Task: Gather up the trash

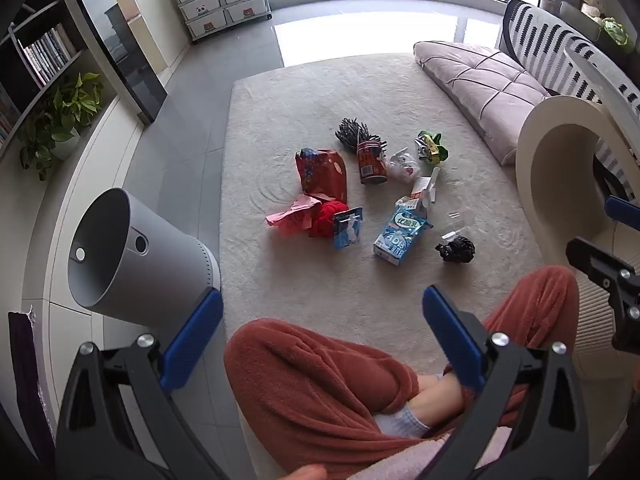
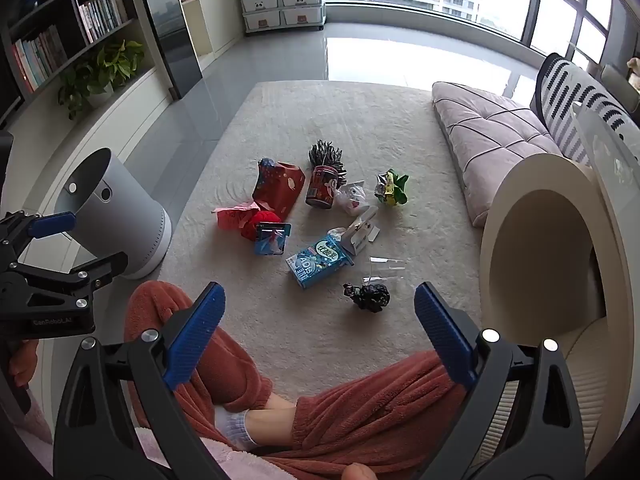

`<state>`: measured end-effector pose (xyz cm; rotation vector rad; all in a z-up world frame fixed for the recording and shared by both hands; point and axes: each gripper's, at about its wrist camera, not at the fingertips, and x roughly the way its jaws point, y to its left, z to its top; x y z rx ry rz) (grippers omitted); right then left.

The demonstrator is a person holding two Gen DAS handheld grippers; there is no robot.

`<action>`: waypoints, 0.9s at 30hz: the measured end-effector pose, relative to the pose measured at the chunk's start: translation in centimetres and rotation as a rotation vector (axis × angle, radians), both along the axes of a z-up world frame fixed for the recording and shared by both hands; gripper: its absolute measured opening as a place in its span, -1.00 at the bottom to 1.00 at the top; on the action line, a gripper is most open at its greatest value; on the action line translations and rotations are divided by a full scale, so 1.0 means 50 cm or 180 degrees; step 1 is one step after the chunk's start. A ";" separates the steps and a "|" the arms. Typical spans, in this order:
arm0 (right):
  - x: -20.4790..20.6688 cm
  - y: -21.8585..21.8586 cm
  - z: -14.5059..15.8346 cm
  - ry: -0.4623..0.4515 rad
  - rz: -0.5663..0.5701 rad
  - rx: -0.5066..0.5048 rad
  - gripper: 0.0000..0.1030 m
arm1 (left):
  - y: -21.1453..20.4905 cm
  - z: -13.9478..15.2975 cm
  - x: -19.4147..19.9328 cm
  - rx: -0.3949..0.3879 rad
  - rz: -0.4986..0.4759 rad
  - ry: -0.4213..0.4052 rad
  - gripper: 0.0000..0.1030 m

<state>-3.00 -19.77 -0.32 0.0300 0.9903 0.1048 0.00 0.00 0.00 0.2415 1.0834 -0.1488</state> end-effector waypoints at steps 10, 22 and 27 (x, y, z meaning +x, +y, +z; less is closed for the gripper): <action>-0.002 -0.001 0.003 -0.0022 0.0003 -0.0001 0.79 | -0.001 -0.001 0.000 -0.0001 -0.0001 -0.0016 0.94; -0.006 0.003 0.002 -0.0013 0.0028 0.0019 0.79 | -0.001 0.009 0.000 0.0004 -0.0006 -0.0010 0.94; -0.004 0.003 0.002 -0.0013 0.0029 0.0013 0.79 | 0.007 0.017 0.001 -0.0001 0.0012 0.0001 0.94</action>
